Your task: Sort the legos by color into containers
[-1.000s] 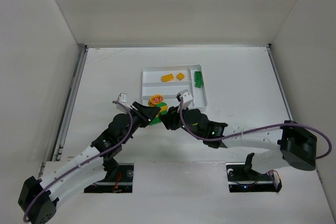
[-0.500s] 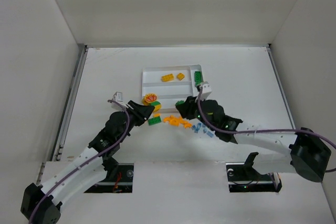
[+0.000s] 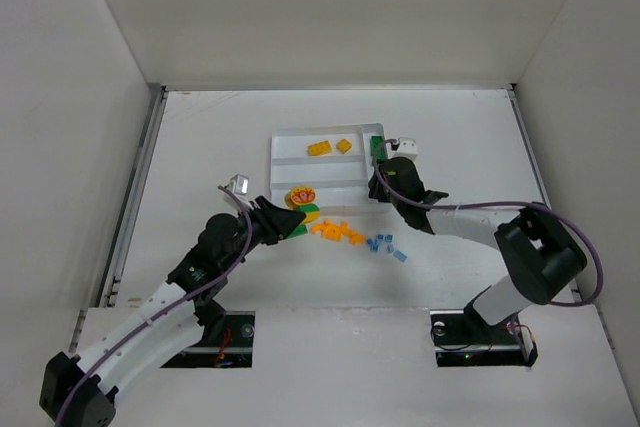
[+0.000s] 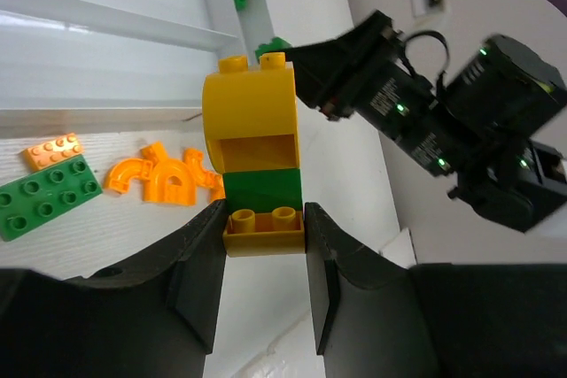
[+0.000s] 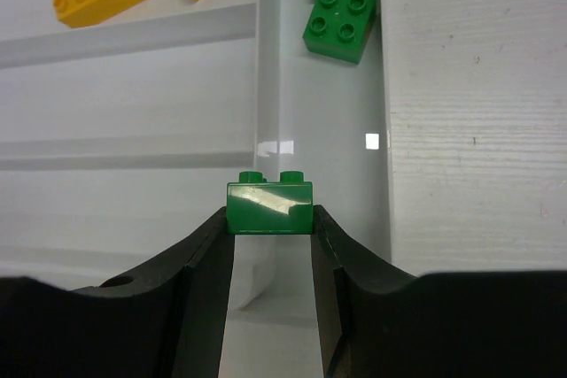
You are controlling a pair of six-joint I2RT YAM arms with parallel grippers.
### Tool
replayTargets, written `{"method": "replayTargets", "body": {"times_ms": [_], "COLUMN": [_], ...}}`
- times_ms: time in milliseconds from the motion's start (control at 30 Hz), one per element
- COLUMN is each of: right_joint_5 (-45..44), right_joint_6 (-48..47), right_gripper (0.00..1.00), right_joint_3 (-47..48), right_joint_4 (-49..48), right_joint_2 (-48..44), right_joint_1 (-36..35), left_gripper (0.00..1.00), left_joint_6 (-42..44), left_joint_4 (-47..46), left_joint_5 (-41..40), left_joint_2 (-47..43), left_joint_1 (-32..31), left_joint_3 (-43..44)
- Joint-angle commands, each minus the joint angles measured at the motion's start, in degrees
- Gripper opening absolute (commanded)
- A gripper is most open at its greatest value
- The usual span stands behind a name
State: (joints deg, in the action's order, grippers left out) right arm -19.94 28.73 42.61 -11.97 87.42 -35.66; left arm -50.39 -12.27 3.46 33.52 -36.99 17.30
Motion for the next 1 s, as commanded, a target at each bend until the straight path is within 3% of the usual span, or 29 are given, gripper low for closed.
{"method": "replayTargets", "body": {"times_ms": [0,100,233,333,533,633,767,967], "right_joint_5": [-2.55,-4.31,-5.54,-5.19,-3.53,2.78,14.56,29.33], "right_joint_6": [-1.05,-1.04,-1.13,-1.66,-1.14,2.55,7.55,13.45], "right_gripper": [0.33,0.35,0.59,0.71,0.77,0.78,0.83,0.91], "right_joint_3": [3.88,4.41,4.76,4.50,1.17,-2.52,-7.88,-10.18], "right_joint_4": [-0.78,-1.13,-1.57,-1.57,-1.30,-3.75,-14.63,-28.53], "right_joint_2": [1.96,3.20,3.64,1.71,-7.94,-14.97,-22.98,-22.29], "right_joint_1": [1.25,1.25,1.52,1.25,-1.55,-3.66,-5.60,-7.53], "left_gripper": [0.13,0.13,0.13,0.13,0.13,0.13,0.13,0.13], "left_joint_6": [2.58,2.75,3.11,2.58,1.53,0.74,-0.23,-1.81], "left_joint_4": [-4.34,-4.34,-3.81,-4.16,-4.60,-5.65,-7.23,-7.68], "left_joint_5": [5.84,7.17,9.36,10.07,10.07,10.16,10.77,10.42], "left_joint_2": [-1.17,-1.79,-2.67,-3.72,-5.92,-7.15,-8.90,-11.54], "left_joint_1": [0.39,0.21,-0.05,-0.58,-1.37,-1.81,-3.12,-4.36], "left_joint_3": [0.81,0.37,0.02,-0.86,-2.36,-2.62,-3.06,-2.80]}}
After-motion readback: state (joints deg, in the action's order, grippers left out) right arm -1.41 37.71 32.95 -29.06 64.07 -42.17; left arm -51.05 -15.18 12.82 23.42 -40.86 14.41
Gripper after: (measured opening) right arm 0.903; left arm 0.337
